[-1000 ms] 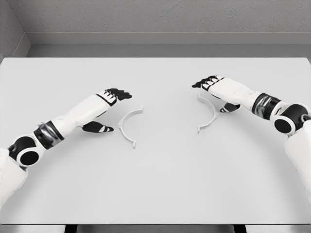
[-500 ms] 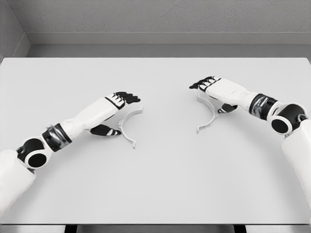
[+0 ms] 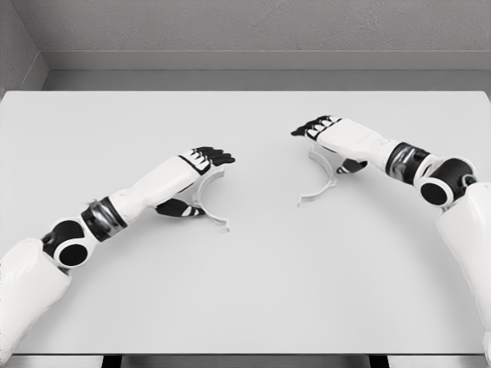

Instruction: Assemble PVC drainage pipe clamps

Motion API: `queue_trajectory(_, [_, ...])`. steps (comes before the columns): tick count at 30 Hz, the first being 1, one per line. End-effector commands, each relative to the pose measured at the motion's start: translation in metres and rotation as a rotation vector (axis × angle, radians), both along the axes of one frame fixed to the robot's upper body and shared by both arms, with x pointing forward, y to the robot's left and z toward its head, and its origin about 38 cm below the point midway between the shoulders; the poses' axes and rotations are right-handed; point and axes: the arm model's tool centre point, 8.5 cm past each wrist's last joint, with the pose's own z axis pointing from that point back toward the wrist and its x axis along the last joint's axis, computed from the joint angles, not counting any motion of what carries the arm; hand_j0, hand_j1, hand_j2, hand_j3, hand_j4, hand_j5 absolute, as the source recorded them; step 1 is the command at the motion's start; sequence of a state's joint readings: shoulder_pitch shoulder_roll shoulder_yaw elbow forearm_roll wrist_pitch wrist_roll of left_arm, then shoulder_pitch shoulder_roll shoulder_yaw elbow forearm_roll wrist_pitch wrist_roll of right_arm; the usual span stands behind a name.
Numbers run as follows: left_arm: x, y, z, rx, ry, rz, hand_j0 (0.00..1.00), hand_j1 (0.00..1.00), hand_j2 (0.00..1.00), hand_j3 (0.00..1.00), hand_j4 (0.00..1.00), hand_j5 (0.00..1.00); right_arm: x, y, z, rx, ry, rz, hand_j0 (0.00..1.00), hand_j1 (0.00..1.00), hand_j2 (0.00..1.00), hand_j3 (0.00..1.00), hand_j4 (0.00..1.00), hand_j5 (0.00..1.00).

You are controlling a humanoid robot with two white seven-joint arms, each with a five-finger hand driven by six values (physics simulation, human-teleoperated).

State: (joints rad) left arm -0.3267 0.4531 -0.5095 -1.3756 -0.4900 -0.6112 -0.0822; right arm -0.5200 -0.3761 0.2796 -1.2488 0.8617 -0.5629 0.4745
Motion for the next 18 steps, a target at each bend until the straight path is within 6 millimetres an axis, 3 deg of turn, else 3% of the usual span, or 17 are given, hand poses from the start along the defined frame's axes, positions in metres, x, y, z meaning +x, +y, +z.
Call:
queue_trajectory(1, [0.000, -0.007, 0.000, -0.023, 0.002, -0.006, 1.00, 1.00, 1.00, 1.00, 1.00, 1.00, 0.001, 0.000, 0.000, 0.001, 0.002, -0.009, 1.00, 1.00, 1.00, 1.00, 1.00, 1.00])
queue_trajectory(5, [-0.001, -0.011, 0.000, -0.034, 0.003, -0.008, 1.00, 1.00, 1.00, 1.00, 1.00, 1.00, 0.014, -0.009, 0.001, -0.003, 0.017, -0.052, 1.00, 1.00, 1.00, 1.00, 1.00, 1.00])
queue_trajectory(12, [0.000, -0.018, 0.003, -0.061, 0.000, -0.013, 1.00, 1.00, 1.00, 1.00, 1.00, 1.00, 0.018, -0.001, -0.006, -0.015, 0.037, -0.048, 1.00, 1.00, 1.00, 1.00, 1.00, 1.00])
queue_trajectory(18, [0.000, 0.003, 0.013, -0.019, -0.025, -0.004, 1.00, 1.00, 1.00, 1.00, 1.00, 1.00, 0.017, 0.002, -0.006, -0.014, 0.034, -0.038, 1.00, 1.00, 1.00, 1.00, 1.00, 1.00])
